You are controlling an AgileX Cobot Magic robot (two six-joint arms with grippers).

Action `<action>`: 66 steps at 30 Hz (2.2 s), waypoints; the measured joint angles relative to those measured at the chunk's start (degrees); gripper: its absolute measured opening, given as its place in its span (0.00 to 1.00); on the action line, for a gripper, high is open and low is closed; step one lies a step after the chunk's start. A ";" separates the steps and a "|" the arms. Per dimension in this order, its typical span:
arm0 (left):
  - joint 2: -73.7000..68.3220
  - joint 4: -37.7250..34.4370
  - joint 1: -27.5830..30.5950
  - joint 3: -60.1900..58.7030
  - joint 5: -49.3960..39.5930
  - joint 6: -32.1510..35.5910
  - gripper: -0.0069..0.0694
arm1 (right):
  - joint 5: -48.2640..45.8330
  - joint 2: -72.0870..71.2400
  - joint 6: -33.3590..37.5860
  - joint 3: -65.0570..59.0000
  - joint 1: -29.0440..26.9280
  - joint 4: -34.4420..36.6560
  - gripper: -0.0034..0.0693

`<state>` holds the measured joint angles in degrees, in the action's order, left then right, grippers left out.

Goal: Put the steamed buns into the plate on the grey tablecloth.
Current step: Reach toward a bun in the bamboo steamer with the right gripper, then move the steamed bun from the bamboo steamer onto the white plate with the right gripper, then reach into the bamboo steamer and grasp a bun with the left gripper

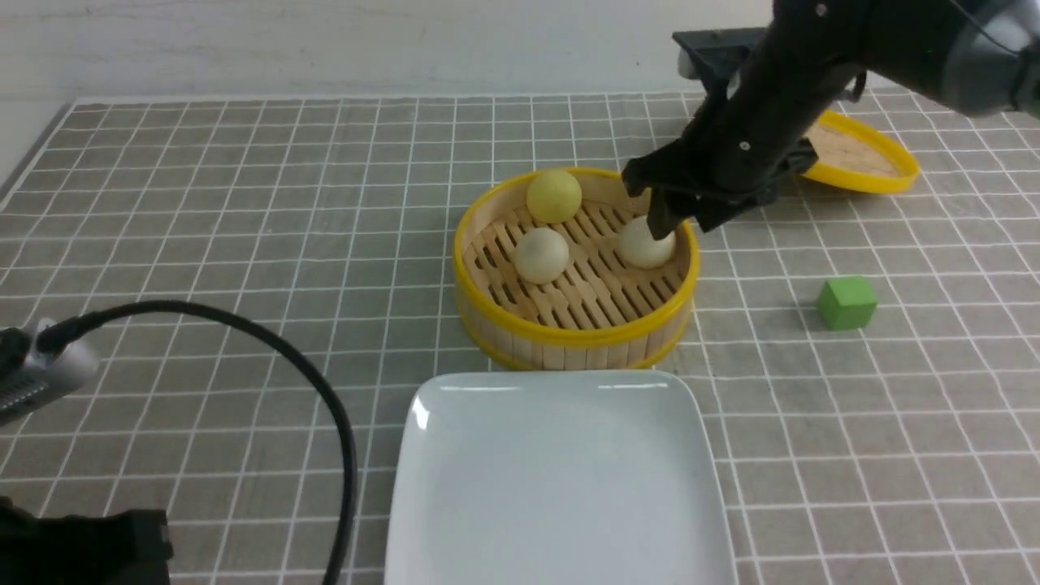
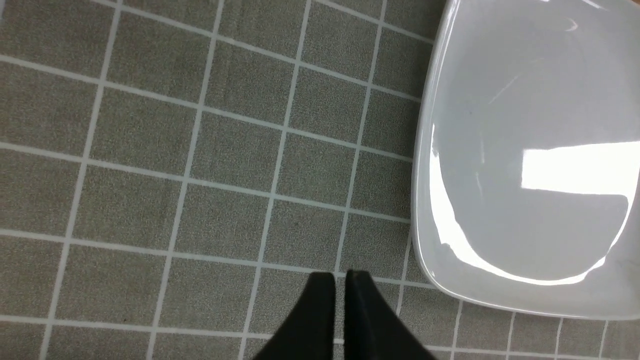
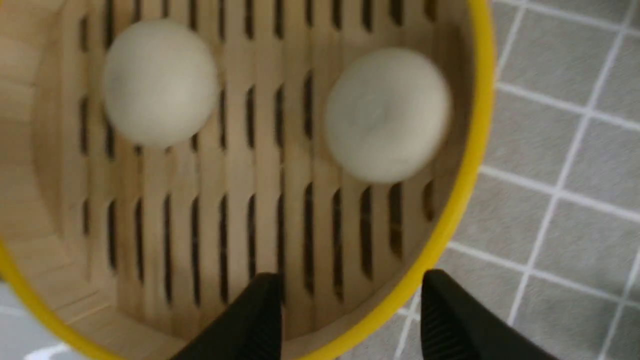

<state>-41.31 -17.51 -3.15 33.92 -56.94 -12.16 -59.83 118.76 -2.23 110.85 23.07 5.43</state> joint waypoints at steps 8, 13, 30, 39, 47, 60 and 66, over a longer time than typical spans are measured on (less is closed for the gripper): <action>0.00 0.06 0.00 0.00 0.64 0.00 0.19 | 7.17 6.38 -1.47 2.80 1.29 -2.71 0.58; 0.00 0.24 0.00 0.00 0.81 0.00 0.20 | 12.66 10.35 -1.55 2.85 1.24 -6.41 0.57; 0.00 0.37 0.00 0.00 0.81 0.00 0.24 | 0.06 0.06 0.85 3.06 1.24 -2.70 0.08; 0.00 1.79 0.00 0.00 1.26 0.00 0.26 | -10.41 -15.72 6.18 -7.97 1.97 9.39 0.08; 0.00 1.79 0.00 0.00 2.65 0.00 0.28 | -0.89 -18.70 7.14 -35.83 8.37 15.70 0.08; 0.00 1.66 0.00 0.00 2.42 0.13 0.30 | 10.73 -17.70 6.82 -40.06 10.72 19.29 0.49; -5.33 1.14 0.00 0.55 -2.44 0.51 0.31 | 0.28 -22.60 9.53 -33.24 7.08 17.99 0.50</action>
<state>-46.64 -16.37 -3.15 34.48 -59.38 -11.65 -59.56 96.16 7.30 77.61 30.16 23.43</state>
